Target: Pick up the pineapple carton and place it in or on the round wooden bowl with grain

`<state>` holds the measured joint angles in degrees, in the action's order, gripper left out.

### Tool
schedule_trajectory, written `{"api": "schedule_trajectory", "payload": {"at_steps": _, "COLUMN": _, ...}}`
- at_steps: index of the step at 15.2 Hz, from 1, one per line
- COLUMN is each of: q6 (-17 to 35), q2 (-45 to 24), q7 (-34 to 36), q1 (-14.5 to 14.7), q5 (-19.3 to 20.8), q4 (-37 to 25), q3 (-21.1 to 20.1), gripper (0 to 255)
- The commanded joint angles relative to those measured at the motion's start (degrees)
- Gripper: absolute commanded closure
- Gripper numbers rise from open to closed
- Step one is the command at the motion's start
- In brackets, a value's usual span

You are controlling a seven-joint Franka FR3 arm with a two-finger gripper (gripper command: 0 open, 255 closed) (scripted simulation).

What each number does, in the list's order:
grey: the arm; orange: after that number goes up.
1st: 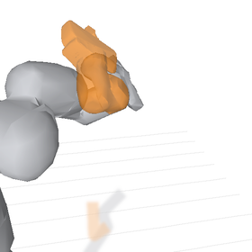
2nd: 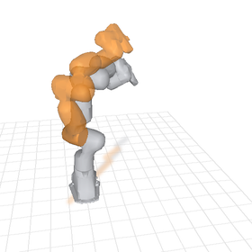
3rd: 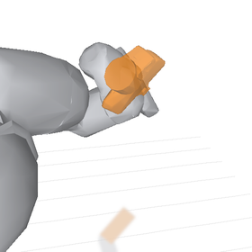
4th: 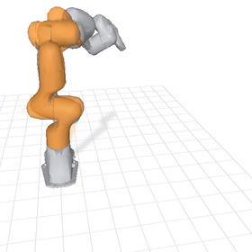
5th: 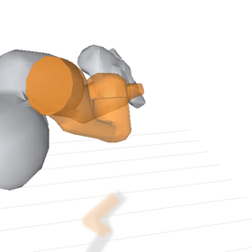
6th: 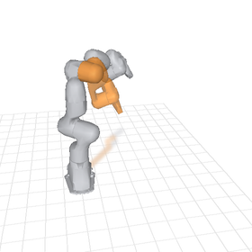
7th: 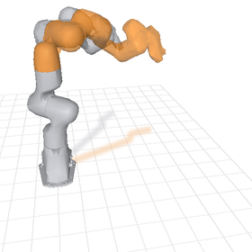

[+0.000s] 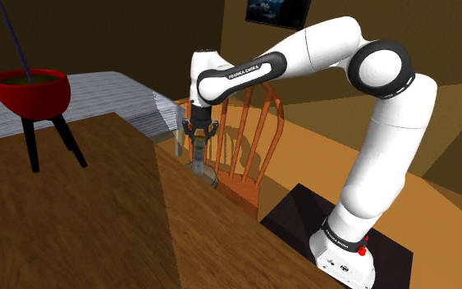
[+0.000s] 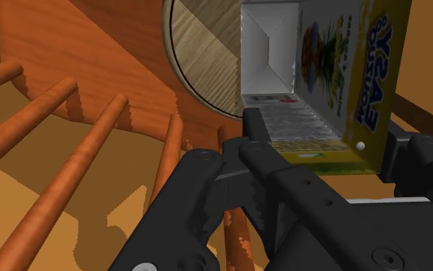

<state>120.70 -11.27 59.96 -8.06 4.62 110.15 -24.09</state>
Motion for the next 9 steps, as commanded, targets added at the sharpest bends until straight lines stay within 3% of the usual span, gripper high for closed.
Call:
{"api": "schedule_trajectory", "payload": {"at_steps": 1, "q6": 1.6, "q2": -0.7, "q7": 0.2, "q1": 0.1, "q5": 0.4, "q4": 0.9, "q3": 0.1, "gripper": 255}}
{"api": "schedule_trajectory", "payload": {"at_steps": 9, "q6": 4.7, "q2": -2.4, "q7": 0.8, "q1": 0.3, "q5": 1.3, "q4": 2.5, "q3": 0.4, "gripper": 255}}
